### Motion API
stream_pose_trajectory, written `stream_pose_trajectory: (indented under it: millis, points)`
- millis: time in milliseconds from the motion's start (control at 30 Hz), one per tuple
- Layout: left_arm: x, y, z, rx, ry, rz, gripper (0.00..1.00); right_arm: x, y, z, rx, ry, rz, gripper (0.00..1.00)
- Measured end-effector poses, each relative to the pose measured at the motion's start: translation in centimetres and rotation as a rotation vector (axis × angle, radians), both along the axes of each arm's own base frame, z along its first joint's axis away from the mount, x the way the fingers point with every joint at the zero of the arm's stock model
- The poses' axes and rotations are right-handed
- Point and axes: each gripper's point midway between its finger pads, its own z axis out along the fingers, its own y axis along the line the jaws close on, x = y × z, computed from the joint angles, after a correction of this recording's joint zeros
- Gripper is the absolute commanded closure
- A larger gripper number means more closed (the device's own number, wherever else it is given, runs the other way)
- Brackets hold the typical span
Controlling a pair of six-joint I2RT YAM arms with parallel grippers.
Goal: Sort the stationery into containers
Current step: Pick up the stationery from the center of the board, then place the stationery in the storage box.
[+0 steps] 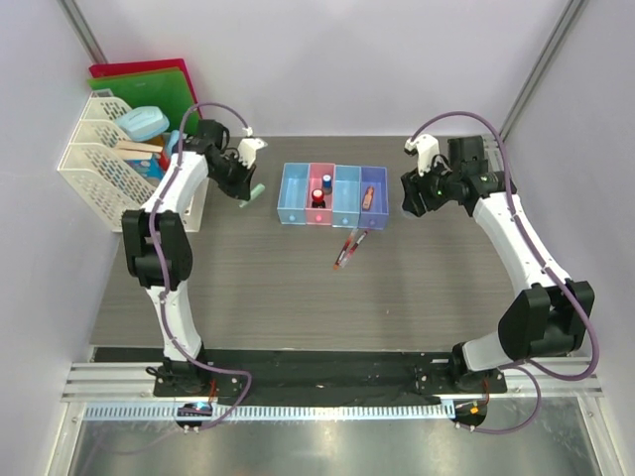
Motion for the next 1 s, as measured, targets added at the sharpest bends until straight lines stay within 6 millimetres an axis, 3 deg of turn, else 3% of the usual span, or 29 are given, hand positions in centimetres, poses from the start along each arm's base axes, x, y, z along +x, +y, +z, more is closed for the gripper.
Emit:
stream_pose_trajectory:
  millis: [100,267,367,467,533,700,833,1000]
  points:
    - [-0.1,-2.0,2.1,-0.052,-0.025,-0.02,1.0,-0.2,0.3,0.1,0.008,-0.001,0.009,0.82]
    - [-0.1,-4.1,3.6,-0.184,0.005,0.028,1.0,-0.5,0.1,0.9,0.018,-0.019,0.005,0.82]
    - [0.4,-6.8,5.1,-0.29,-0.007,0.048,1.0,-0.8,-0.4,1.0,0.024,-0.024,-0.013,0.82]
    - [0.3,-11.7,7.2,-0.405,-0.018,0.008,1.0,-1.2,-1.7,0.2,0.027,-0.006,-0.047,0.82]
    - [-0.7,-16.5,8.7,-0.497,-0.006,-0.044,1.0,-1.4,-2.8,-0.7,0.026,0.017,-0.076,0.82]
    - [-2.5,-25.7,10.9,-0.683,0.05,-0.14,1.0,-2.3,-4.2,-2.9,0.022,0.07,-0.115,0.82]
    - [-1.1,-30.3,9.9,-0.775,0.106,-0.141,1.0,-3.0,-4.1,-3.5,0.024,0.084,-0.112,0.82]
    - [2.1,-31.9,5.7,-0.807,0.155,-0.057,1.0,-4.5,-3.6,-2.3,0.049,0.05,-0.091,0.82]
